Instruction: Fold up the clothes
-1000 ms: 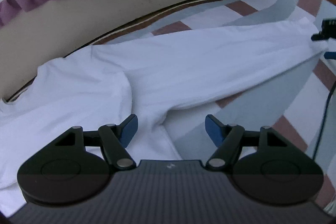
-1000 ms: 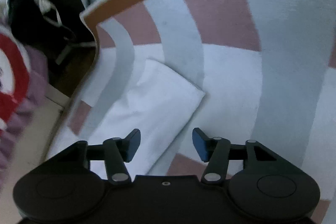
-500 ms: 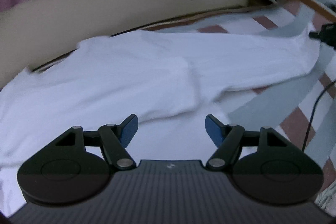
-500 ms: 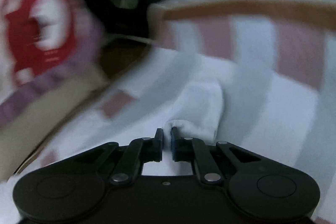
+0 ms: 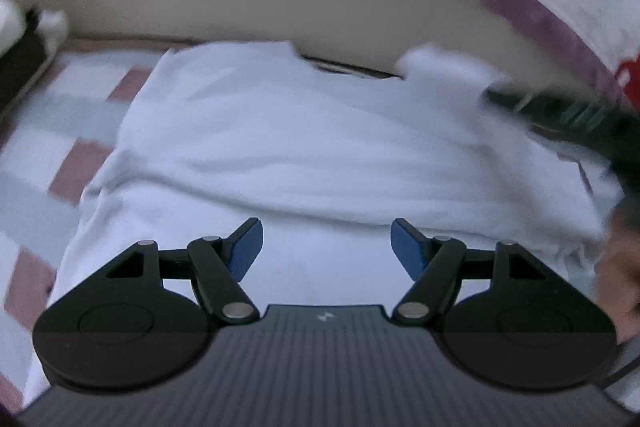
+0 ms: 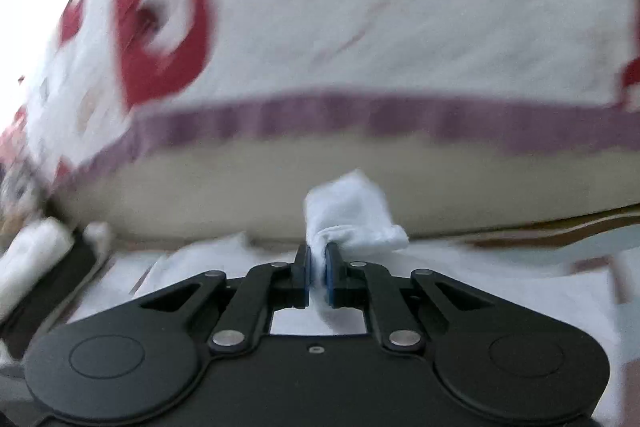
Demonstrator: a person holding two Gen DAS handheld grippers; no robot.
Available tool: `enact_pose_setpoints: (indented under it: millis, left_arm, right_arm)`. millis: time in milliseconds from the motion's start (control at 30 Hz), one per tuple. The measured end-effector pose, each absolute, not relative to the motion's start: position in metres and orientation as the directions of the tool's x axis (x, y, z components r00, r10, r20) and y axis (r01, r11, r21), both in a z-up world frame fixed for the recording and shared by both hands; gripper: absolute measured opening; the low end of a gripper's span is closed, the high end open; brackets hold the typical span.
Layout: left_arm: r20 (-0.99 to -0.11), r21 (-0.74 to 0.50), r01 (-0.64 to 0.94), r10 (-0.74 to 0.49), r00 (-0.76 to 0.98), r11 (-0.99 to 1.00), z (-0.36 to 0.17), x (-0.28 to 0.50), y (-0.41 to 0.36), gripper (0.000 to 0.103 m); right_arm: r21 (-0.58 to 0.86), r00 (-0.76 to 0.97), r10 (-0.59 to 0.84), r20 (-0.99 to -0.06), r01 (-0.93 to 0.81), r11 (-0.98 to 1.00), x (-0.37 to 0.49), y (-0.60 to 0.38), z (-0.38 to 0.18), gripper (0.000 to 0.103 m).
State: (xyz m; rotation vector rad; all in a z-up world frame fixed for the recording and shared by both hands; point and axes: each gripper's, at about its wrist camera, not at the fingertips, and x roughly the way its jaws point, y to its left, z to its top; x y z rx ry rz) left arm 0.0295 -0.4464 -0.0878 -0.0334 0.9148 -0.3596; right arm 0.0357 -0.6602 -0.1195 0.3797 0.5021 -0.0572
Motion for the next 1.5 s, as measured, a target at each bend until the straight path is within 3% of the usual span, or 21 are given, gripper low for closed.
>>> enact_pose_setpoints:
  millis: [67,133,233,333,600,700,867,933,967,1000,1067,1167,1267,1400,1500]
  left_arm:
    - [-0.782,-0.213,0.303,-0.348,0.517,0.929,-0.091,0.03,-0.44,0.071]
    - [-0.801,-0.227,0.341,-0.374,0.467,0.912,-0.094,0.031,-0.44,0.071]
    - [-0.791,-0.129,0.404,-0.34,0.51,0.906,-0.091,0.022,-0.447,0.073]
    - [-0.771,-0.133,0.431,-0.366,0.521,0.893,-0.093,0.021,-0.448,0.073]
    - [-0.716,-0.303,0.389,-0.477,0.51,0.87,-0.086,0.04,-0.467,0.073]
    - [-0.71,-0.265,0.45,-0.488,0.507,0.853,-0.082,0.052,-0.493,0.082]
    - [-0.737,-0.179,0.493,-0.448,0.506,0.852,-0.1,0.078,-0.535,0.082]
    - [-0.748,-0.111,0.516,-0.413,0.519,0.849,-0.111,0.086,-0.549,0.07]
    - [-0.743,-0.082,0.538,-0.411,0.528,0.839,-0.114,0.086,-0.553,0.029]
    - [-0.738,-0.053,0.558,-0.409,0.537,0.828,-0.117,0.087,-0.557,0.009]
    - [-0.7,-0.054,0.559,-0.43,0.57,0.828,-0.11,0.083,-0.554,0.009]
    - [-0.563,-0.051,0.522,-0.456,0.689,0.851,-0.078,0.066,-0.534,0.009]
    - [-0.455,-0.045,0.375,-0.353,0.818,0.926,-0.063,0.055,-0.508,0.012]
    - [-0.665,-0.054,0.364,-0.306,0.682,0.93,-0.103,0.085,-0.499,0.015]
    - [-0.699,-0.057,0.372,-0.303,0.648,0.927,-0.113,0.087,-0.491,0.015]
  right_arm:
    - [0.337,0.844,0.093,-0.528,0.108,0.935,0.051,-0.644,-0.141,0.01]
    - [0.286,0.786,0.133,-0.603,0.058,0.956,0.062,-0.643,-0.152,0.017]
    - [0.316,0.761,0.105,-0.64,0.135,0.939,0.035,-0.665,-0.155,0.049]
    - [0.347,0.737,0.075,-0.672,0.223,0.911,0.006,-0.688,-0.156,0.069]
    - [0.403,0.654,0.013,-0.756,0.45,0.797,-0.074,-0.751,-0.161,0.067]
    - [0.412,0.617,-0.003,-0.787,0.529,0.742,-0.103,-0.774,-0.163,0.067]
    - [0.408,0.594,-0.01,-0.804,0.564,0.718,-0.096,-0.783,-0.176,0.066]
    - [0.412,0.603,-0.008,-0.798,0.554,0.724,-0.09,-0.782,-0.178,0.066]
    - [0.415,0.609,-0.009,-0.793,0.551,0.724,-0.087,-0.782,-0.179,0.066]
    - [0.424,0.613,-0.005,-0.79,0.552,0.718,-0.086,-0.784,-0.178,0.066]
    - [0.443,0.621,0.001,-0.784,0.559,0.701,-0.082,-0.786,-0.181,0.066]
    - [0.424,0.63,-0.029,-0.776,0.556,0.715,-0.077,-0.784,-0.181,0.065]
    - [0.421,0.632,-0.047,-0.774,0.568,0.707,-0.076,-0.786,-0.181,0.064]
    - [0.456,0.65,-0.052,-0.758,0.586,0.67,-0.079,-0.792,-0.182,0.061]
    - [0.431,0.639,-0.051,-0.767,0.573,0.697,-0.077,-0.789,-0.18,0.049]
